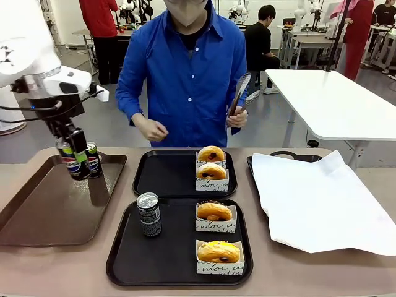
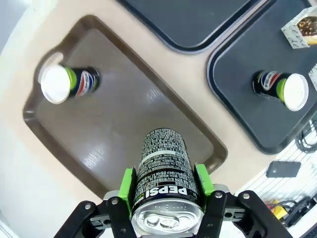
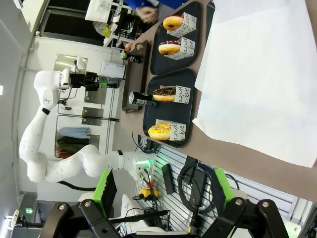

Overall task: Set up donuts and drinks on trays.
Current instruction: Pick up one Pepsi coke from the Handle tray and place it on the Flat Tray without a Pepsi coke.

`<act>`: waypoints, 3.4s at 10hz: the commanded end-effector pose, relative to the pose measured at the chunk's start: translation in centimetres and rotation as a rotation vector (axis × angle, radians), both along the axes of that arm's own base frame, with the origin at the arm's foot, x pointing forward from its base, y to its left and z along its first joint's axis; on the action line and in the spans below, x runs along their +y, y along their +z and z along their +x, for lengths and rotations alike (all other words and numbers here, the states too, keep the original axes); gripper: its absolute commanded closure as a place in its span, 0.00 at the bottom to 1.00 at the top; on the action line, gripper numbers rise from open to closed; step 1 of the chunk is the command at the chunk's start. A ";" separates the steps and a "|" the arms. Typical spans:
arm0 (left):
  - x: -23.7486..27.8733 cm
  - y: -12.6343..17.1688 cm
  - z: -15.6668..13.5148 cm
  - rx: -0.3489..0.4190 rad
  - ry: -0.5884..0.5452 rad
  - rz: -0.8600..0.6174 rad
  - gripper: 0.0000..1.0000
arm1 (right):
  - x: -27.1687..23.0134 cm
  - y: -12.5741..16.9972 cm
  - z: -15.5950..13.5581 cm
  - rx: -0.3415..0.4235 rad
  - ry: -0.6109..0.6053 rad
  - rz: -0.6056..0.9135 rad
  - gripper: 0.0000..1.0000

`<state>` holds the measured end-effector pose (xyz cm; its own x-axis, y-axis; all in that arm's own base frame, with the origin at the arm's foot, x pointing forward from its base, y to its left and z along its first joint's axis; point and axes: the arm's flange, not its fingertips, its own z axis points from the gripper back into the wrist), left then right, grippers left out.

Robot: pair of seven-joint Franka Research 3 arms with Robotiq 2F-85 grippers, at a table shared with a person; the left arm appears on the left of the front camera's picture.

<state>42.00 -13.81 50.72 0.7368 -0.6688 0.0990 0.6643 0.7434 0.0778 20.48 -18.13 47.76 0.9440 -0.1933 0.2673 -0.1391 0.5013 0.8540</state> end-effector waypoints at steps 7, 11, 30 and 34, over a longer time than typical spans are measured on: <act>-10.4 -3.4 14.6 -0.084 0.053 -0.057 0.42 | 0.0 0.0 0.1 -0.025 0.006 0.018 0.00; -12.9 -8.9 16.5 -0.025 0.049 0.017 0.42 | 0.0 0.0 0.1 -0.025 0.006 0.018 0.00; -6.6 -5.0 3.6 -0.102 0.161 -0.094 0.00 | 0.0 0.0 0.1 -0.025 0.006 0.018 0.00; -6.6 -5.0 4.2 -0.088 0.150 -0.074 0.00 | 0.0 0.0 0.1 -0.025 0.006 0.018 0.00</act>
<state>45.69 -19.21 45.34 0.8219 -0.5310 0.2062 0.5287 0.8458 0.0708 20.45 -18.13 47.77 0.9441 -0.1930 0.2673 -0.1394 0.5010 0.8541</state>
